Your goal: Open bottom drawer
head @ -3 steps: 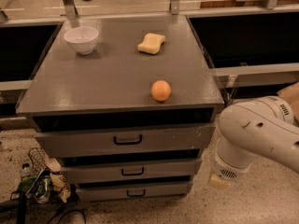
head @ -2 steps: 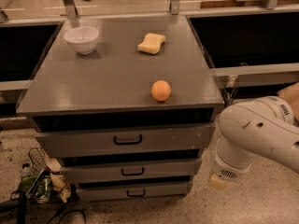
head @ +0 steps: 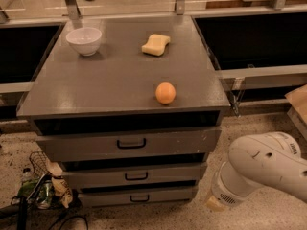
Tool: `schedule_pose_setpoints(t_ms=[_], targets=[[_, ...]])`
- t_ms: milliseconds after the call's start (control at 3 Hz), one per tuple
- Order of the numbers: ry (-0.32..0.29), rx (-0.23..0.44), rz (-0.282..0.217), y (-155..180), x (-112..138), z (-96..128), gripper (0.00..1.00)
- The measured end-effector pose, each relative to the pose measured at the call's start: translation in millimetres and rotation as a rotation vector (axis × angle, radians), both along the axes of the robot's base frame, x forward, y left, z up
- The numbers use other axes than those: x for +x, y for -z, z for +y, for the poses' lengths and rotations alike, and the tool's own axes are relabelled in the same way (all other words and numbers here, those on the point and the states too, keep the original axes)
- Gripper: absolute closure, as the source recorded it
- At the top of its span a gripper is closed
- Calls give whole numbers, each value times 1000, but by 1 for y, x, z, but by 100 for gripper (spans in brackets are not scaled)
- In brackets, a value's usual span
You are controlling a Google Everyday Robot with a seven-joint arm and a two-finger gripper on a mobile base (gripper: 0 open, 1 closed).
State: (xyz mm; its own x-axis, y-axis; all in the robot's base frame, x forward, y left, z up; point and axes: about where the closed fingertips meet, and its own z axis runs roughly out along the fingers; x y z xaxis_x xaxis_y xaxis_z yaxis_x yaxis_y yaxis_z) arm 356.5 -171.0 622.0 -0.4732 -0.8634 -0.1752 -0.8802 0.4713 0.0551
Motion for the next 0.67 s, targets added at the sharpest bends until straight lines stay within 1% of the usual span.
schedule_pose_setpoints(t_ms=[333, 667], targets=[[2, 95, -20, 25, 4, 23, 100], [-24, 206, -16, 49, 12, 47, 100]])
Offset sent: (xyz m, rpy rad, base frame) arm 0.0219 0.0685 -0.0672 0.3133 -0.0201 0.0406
